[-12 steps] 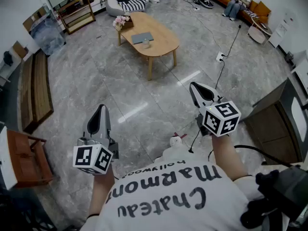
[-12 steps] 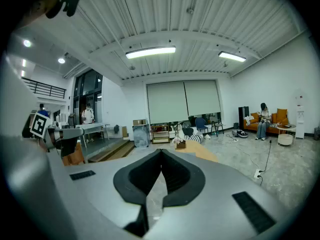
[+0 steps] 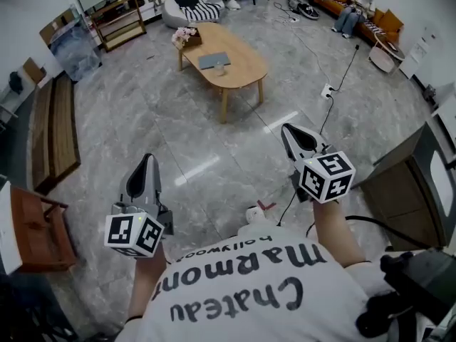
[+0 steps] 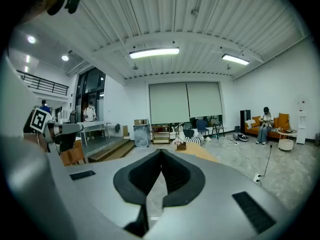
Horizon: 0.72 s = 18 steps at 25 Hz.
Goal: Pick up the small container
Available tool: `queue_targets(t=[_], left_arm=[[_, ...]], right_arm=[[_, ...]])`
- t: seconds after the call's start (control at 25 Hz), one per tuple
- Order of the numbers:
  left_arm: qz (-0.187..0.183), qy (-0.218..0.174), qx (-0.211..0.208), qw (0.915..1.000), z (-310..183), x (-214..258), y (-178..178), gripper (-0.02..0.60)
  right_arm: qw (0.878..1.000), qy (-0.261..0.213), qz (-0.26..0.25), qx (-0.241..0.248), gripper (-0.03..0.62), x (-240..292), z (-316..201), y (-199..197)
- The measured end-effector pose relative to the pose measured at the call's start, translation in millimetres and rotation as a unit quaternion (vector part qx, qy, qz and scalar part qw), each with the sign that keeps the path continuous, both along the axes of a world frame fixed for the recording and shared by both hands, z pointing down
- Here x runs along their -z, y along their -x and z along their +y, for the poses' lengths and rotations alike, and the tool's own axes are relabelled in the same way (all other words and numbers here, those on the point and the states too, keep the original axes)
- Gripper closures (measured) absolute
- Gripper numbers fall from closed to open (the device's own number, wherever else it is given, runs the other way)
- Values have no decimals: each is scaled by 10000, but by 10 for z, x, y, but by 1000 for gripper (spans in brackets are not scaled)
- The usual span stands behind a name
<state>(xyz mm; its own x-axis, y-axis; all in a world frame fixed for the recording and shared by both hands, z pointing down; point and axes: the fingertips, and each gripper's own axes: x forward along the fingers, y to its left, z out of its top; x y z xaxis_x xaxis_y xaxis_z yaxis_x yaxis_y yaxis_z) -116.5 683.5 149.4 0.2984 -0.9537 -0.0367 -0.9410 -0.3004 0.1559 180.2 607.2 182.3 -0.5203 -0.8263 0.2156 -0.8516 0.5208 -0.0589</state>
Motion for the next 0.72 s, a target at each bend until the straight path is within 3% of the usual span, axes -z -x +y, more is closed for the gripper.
queue_targets(t=[0.32, 0.72], left_arm=[[491, 89, 88, 9987, -147, -161, 160, 568], [203, 429, 361, 9982, -900, -371, 392, 568]], right_arm=[[9998, 157, 135, -63, 582, -94, -191, -27], [9995, 283, 139, -51, 582, -220, -1202, 47]])
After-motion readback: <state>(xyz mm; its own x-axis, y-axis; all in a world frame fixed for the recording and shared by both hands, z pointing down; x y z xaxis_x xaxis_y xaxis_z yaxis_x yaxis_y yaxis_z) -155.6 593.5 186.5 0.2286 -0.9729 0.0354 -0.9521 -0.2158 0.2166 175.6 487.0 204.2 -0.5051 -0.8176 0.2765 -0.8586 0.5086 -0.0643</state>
